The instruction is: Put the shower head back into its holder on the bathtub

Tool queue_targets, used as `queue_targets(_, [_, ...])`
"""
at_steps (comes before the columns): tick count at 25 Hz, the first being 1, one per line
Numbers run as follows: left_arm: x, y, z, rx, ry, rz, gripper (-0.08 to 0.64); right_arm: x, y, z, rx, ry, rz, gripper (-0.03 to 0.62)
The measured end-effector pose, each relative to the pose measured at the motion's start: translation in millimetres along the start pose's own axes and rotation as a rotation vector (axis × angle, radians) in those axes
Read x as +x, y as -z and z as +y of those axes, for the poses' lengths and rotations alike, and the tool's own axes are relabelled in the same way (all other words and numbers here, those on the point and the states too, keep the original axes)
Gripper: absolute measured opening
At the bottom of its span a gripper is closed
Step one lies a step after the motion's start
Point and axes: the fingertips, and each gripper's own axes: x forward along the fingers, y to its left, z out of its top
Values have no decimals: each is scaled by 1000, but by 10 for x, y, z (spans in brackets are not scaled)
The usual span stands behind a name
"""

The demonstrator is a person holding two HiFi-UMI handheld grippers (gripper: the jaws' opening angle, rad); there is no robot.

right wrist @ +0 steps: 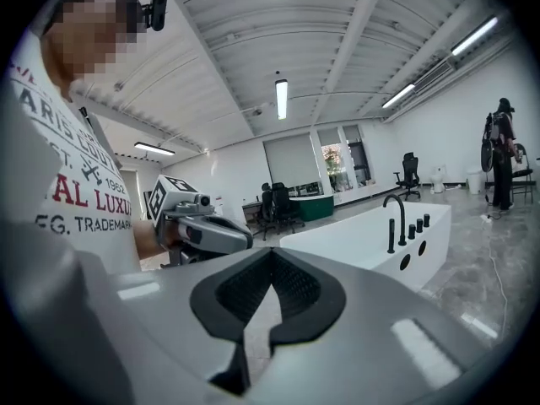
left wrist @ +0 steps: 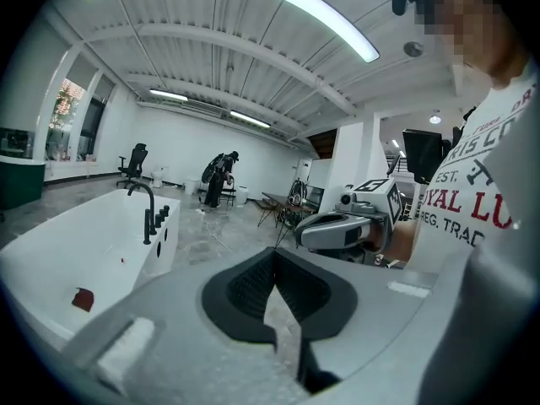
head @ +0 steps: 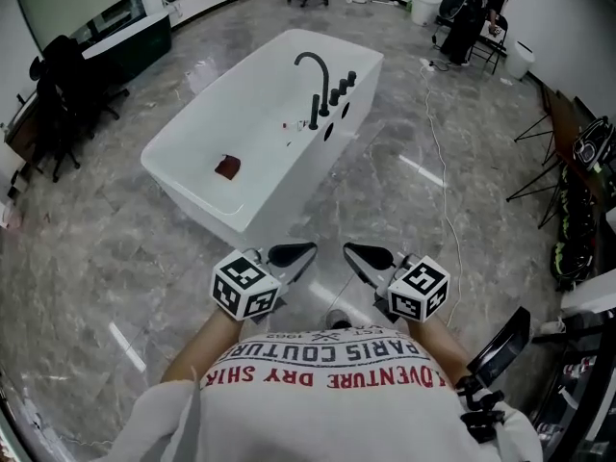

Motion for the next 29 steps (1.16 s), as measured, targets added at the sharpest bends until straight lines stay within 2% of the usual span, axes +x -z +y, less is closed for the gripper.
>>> queue_targets(5, [-500, 98, -38, 12, 2, -28, 3, 86, 4, 508, -33, 35, -17, 3])
queue_targets(14, [-698, 95, -238, 74, 71, -24, 3, -38, 46, 790, 14, 108, -70, 3])
queue_targets(21, [-770, 224, -229, 48, 111, -8, 3, -24, 153, 882, 41, 150, -55, 3])
queue_targets(29, [-603, 221, -257, 38, 144, 1, 3, -123, 181, 768, 78, 175, -60, 3])
